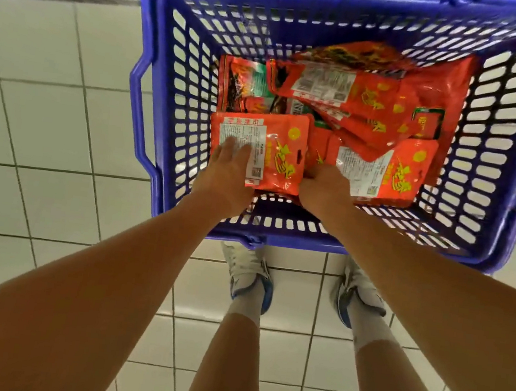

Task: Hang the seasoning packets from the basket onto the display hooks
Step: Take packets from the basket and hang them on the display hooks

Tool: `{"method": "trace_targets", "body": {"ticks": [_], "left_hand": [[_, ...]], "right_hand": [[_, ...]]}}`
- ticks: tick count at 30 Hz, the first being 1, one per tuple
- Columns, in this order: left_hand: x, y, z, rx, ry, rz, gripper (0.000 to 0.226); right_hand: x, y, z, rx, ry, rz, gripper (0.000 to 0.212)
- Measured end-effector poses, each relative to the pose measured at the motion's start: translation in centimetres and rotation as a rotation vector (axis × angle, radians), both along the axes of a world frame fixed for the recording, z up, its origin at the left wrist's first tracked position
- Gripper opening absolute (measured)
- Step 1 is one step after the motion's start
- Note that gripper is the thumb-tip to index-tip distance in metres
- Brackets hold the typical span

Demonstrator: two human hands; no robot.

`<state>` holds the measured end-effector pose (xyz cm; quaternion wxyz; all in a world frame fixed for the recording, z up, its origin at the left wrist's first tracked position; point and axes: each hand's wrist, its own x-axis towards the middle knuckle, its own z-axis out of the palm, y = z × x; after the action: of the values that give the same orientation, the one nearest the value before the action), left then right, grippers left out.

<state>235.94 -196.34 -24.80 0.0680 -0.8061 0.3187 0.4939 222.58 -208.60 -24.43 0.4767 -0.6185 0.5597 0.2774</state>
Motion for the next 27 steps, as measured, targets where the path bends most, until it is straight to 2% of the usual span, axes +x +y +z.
{"method": "trace_targets", "body": {"ticks": [5, 8, 10, 13, 17, 21, 24, 27], "left_hand": [[-0.4, 0.2, -0.1, 0.042, 0.078, 0.034, 0.104], [-0.8, 0.3, 1.0, -0.056, 0.062, 0.069, 0.109], [-1.2, 0.3, 2.3, -0.241, 0.000, 0.071, 0.102], [-1.5, -0.2, 4.5, -0.480, -0.056, 0.124, 0.078], [-1.7, -1.3, 7.7, -0.629, -0.099, 0.203, 0.054], [-2.6, -2.4, 10.9, -0.684, -0.109, 0.182, 0.043], [-3.6, -3.8, 13.5, -0.626, -0.051, 0.361, 0.019], [-4.3, -5.2, 16.7, -0.518, 0.159, 0.699, 0.015]], "right_hand": [[0.4, 0.4, 0.2, 0.044, -0.033, -0.115, 0.016], [0.9, -0.1, 2.0, 0.113, -0.137, -0.355, 0.013], [1.5, -0.5, 3.6, 0.207, -0.222, -0.500, 0.012], [2.0, -1.8, 6.1, 0.347, -0.370, -0.636, 0.008], [1.9, -3.4, 9.2, 0.472, -0.478, -0.730, 0.013], [0.8, -4.0, 12.4, 0.598, -0.549, -0.718, 0.038], [-0.3, -5.2, 15.4, 0.479, -0.577, -0.766, 0.034], [-1.8, -7.5, 18.3, 0.122, -0.499, -0.713, 0.013]]}}
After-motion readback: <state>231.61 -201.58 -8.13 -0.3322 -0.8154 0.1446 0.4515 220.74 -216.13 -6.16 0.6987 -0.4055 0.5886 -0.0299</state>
